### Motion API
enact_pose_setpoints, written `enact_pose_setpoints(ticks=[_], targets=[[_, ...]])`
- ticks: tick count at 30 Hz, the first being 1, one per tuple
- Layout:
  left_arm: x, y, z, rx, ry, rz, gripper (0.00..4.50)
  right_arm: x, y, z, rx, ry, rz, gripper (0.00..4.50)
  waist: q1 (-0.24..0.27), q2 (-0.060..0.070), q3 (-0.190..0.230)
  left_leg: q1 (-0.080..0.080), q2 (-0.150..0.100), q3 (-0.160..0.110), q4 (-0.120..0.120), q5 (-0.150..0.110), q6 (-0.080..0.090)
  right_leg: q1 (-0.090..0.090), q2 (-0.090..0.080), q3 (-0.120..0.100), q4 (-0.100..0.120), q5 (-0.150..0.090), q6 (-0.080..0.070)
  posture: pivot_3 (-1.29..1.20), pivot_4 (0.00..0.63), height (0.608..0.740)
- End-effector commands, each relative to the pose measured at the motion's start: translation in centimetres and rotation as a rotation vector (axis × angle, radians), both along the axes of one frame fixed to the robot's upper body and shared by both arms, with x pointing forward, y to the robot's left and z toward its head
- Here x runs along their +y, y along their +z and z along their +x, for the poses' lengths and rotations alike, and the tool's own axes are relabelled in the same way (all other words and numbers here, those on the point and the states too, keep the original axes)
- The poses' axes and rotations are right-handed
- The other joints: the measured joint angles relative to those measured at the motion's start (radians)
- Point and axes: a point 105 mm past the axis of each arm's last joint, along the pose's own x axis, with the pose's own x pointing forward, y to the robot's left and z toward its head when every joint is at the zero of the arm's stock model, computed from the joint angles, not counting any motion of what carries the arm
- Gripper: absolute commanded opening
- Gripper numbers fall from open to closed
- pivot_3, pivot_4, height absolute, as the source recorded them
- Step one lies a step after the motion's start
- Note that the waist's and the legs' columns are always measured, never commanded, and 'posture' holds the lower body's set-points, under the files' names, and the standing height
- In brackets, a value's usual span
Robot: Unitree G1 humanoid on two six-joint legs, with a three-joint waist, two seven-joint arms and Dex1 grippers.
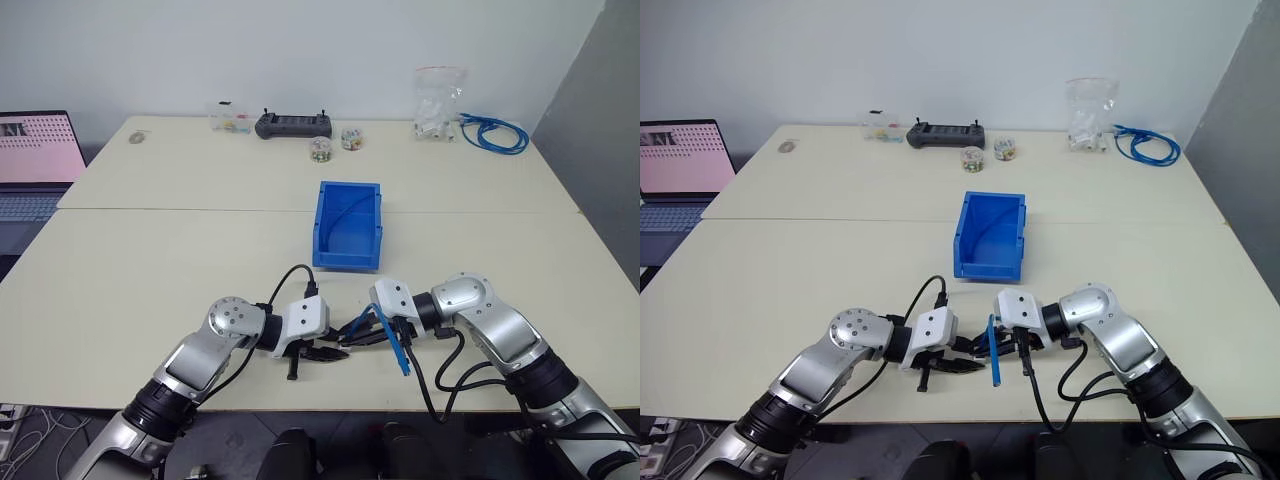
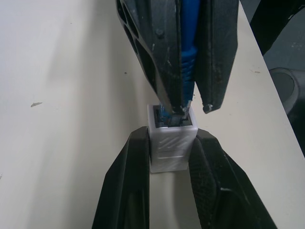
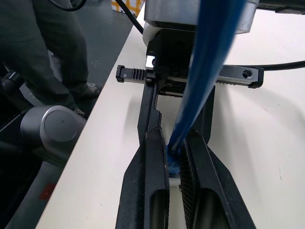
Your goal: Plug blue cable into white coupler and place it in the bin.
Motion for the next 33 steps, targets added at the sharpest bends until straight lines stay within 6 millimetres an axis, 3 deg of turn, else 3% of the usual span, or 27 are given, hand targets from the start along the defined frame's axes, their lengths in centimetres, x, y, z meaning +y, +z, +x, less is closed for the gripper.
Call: enact_pose_setpoints(ticks=[1,6,8,12,16,22,24,28,33], targets=[[-0.5,-0.2,-0.3,0.005,-0.005,-0.007,0.8,0.1,-3.9,-2.2,0.153,0.044,-0.103,0.04,0.0,0.0,-0.001,0.001,0.0,0.0,0.0,0.0,0.0,0.001,0.0,0.0,0.0,0.0,0.0,0.0,0.15,0.74],[-0.2,-0.4,-0.2,0.035,0.043,-0.014,0.8,0.0,-0.6,-1.1,0.164,-0.031,0.018,0.04,0.0,0.001,-0.002,0.007,0.0,0.0,-0.002,0.0,0.0,0.007,0.0,0.0,-0.001,-0.002,0.0,0.0,0.15,0.74],[0.4,-0.1,0.2,0.02,0.08,-0.021,1.5,-0.2,1.2,-0.7,0.169,-0.068,0.073,0.04,0.0,0.001,-0.002,0.006,0.0,0.0,-0.002,0.0,0.0,0.006,0.0,0.0,-0.001,-0.002,0.0,0.0,0.15,0.74],[1.7,1.8,0.5,0.004,0.151,-0.082,2.13,-0.7,4.3,-0.2,0.177,-0.133,0.159,0.04,-0.001,0.002,0.0,0.002,0.0,0.0,-0.001,0.0,0.0,0.001,-0.001,0.001,0.0,-0.002,0.0,0.0,0.15,0.74],[3.5,5.1,1.2,-0.039,0.249,-0.129,2.95,-1.3,8.0,1.0,0.149,-0.214,0.238,0.04,-0.002,0.002,0.002,-0.005,0.001,-0.002,0.0,0.0,0.0,-0.005,0.0,-0.001,0.002,-0.002,0.0,0.0,0.15,0.74],[4.9,9.2,2.6,-0.113,0.345,-0.193,4.17,-1.4,13.0,4.8,0.079,-0.305,0.288,0.04,-0.003,0.002,0.003,-0.006,0.0,-0.002,0.0,0.0,0.0,-0.005,0.0,-0.002,0.0,-0.002,0.0,0.0,0.15,0.74],[4.7,9.6,2.4,-0.115,0.331,-0.193,4.5,-0.7,14.4,8.3,0.009,-0.376,0.263,0.04,-0.009,0.002,0.005,-0.007,0.0,-0.001,0.0,0.0,0.0,-0.006,0.0,-0.001,0.0,-0.001,0.0,0.0,0.15,0.74],[4.5,10.3,3.2,-0.152,0.37,-0.225,4.5,0.7,14.9,13.2,-0.089,-0.467,0.157,0.04,-0.023,0.003,0.006,-0.007,0.0,0.001,0.0,0.0,0.0,-0.008,0.0,0.001,0.002,0.001,-0.003,0.0,0.15,0.74],[5.5,11.7,6.0,-0.242,0.54,-0.272,4.5,1.7,13.8,16.1,-0.161,-0.502,0.009,0.04,-0.023,0.001,0.006,-0.011,0.0,0.0,0.0,0.0,0.0,-0.013,0.0,0.0,0.003,0.003,-0.007,0.0,0.15,0.74]])
